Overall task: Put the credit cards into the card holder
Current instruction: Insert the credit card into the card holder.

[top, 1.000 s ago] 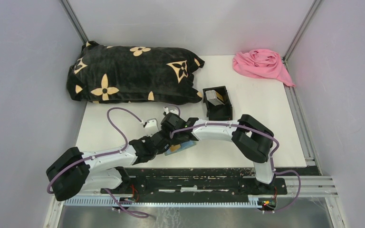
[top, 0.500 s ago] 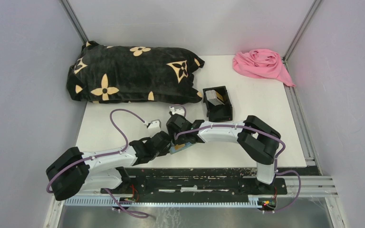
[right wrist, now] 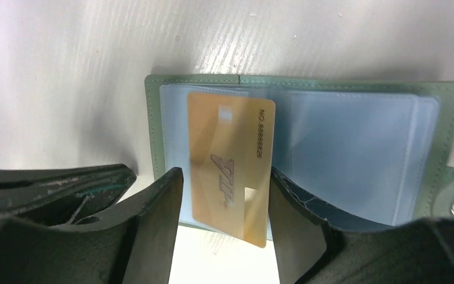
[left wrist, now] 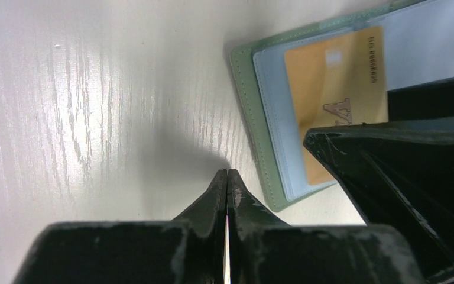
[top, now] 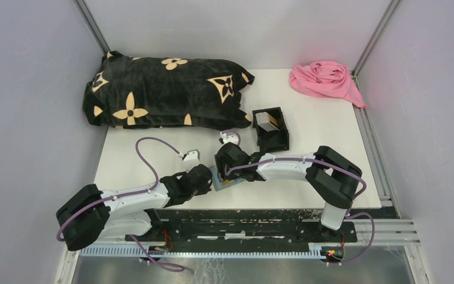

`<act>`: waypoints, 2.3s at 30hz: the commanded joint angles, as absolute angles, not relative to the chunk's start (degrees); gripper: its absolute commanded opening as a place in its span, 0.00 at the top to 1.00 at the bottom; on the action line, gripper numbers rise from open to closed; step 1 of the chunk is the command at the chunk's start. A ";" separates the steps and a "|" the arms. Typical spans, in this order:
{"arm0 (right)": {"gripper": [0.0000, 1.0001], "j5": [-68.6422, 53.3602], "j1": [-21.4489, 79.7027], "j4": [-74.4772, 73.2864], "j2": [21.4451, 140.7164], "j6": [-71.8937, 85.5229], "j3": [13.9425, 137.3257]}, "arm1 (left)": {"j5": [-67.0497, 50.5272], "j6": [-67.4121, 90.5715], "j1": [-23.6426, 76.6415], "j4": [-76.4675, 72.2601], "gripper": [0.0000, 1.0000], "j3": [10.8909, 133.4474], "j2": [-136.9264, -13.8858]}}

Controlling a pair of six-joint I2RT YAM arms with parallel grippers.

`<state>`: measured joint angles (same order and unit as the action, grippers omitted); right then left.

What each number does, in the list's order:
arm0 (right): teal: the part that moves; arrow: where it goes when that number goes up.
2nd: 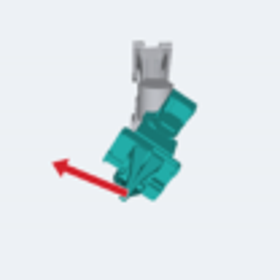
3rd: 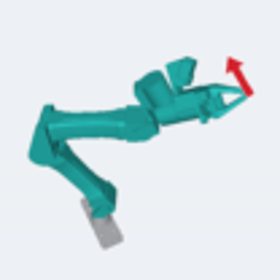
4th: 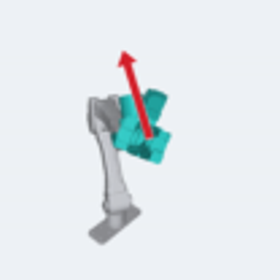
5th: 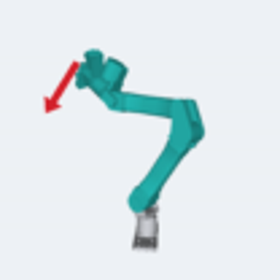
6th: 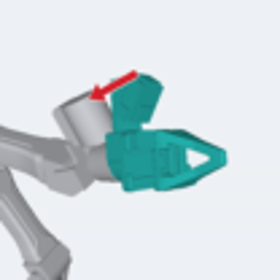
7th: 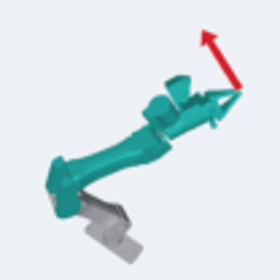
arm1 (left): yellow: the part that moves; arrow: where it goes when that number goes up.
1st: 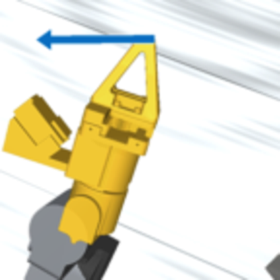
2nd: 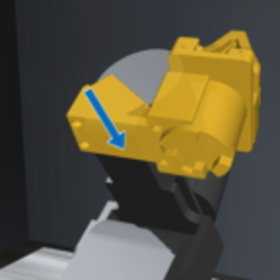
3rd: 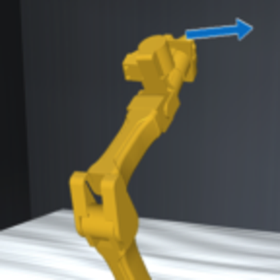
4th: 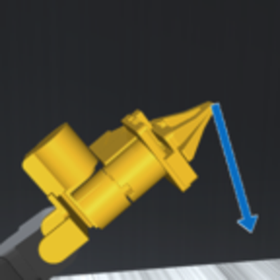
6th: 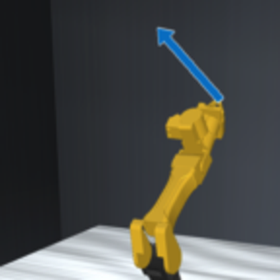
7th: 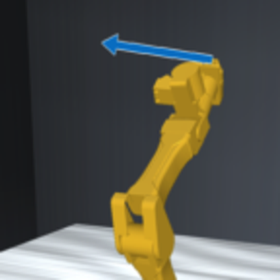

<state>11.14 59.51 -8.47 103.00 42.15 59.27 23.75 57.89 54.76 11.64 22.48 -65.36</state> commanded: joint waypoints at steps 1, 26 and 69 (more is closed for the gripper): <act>0.40 13.12 59.32 -4.51 97.96 40.63 57.56 | 24.00 60.98 55.08 11.93 0.97 21.19 -64.71; 0.40 10.11 56.60 -0.72 99.52 40.68 54.57 | 24.87 62.39 55.05 10.06 0.97 19.43 -62.05; 0.62 -1.12 54.45 12.48 97.05 49.08 47.16 | 23.10 61.18 55.03 4.61 0.97 21.09 -70.88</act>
